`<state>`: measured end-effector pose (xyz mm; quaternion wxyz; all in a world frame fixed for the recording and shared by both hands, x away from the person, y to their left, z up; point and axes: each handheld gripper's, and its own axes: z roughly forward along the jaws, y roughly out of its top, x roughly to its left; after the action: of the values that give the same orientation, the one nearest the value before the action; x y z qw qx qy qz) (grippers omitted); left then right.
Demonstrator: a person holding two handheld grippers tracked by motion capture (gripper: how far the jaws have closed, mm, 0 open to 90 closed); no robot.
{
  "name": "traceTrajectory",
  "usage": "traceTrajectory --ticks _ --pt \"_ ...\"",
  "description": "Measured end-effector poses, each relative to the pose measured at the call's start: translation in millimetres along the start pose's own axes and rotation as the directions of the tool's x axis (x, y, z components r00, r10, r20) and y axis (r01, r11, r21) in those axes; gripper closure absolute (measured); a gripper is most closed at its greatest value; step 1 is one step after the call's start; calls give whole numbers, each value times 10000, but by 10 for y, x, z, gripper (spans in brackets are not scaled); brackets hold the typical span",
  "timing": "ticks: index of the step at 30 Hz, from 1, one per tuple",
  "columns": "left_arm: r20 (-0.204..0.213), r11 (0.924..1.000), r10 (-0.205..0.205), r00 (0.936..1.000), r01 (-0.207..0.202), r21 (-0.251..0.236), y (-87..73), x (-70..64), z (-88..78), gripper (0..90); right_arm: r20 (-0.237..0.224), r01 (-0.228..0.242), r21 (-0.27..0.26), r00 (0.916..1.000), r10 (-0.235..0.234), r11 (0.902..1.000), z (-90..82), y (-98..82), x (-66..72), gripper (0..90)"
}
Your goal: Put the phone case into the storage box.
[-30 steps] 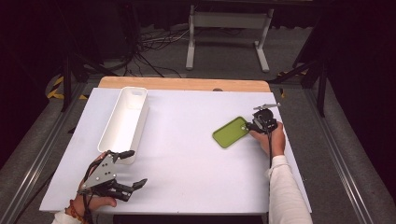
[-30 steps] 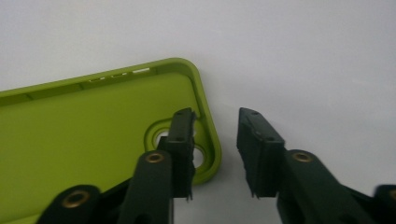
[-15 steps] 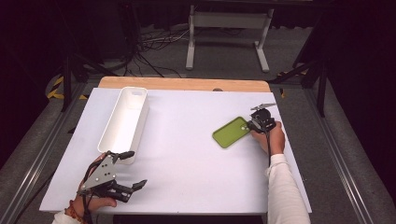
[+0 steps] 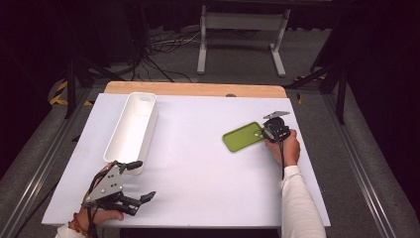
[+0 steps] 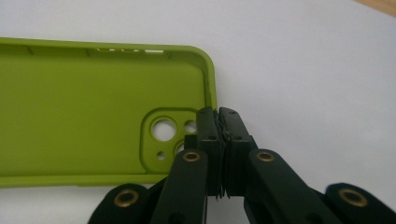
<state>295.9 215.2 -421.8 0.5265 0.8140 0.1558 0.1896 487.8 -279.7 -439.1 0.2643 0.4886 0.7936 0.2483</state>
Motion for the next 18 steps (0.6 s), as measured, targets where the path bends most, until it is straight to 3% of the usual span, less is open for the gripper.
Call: traceTrajectory --ticks 7,9,13,18 --pt "31 10000 -49 10000 49 -18 -2 1 -6 59 409 416 -829 9984 -383 9957 -126 15 70 886" --pt "-17 10000 -37 10000 36 -57 2 3 -10 59 629 661 -1501 9964 -572 9865 -264 11 126 886" --pt "-25 10000 -76 10000 76 -54 10 12 -15 59 850 1054 -2044 9923 -896 9732 -400 -5 198 886" --pt "-13 10000 -49 10000 49 -12 19 4 -12 59 1441 1848 -2626 9780 -1508 9470 -547 -14 333 886"
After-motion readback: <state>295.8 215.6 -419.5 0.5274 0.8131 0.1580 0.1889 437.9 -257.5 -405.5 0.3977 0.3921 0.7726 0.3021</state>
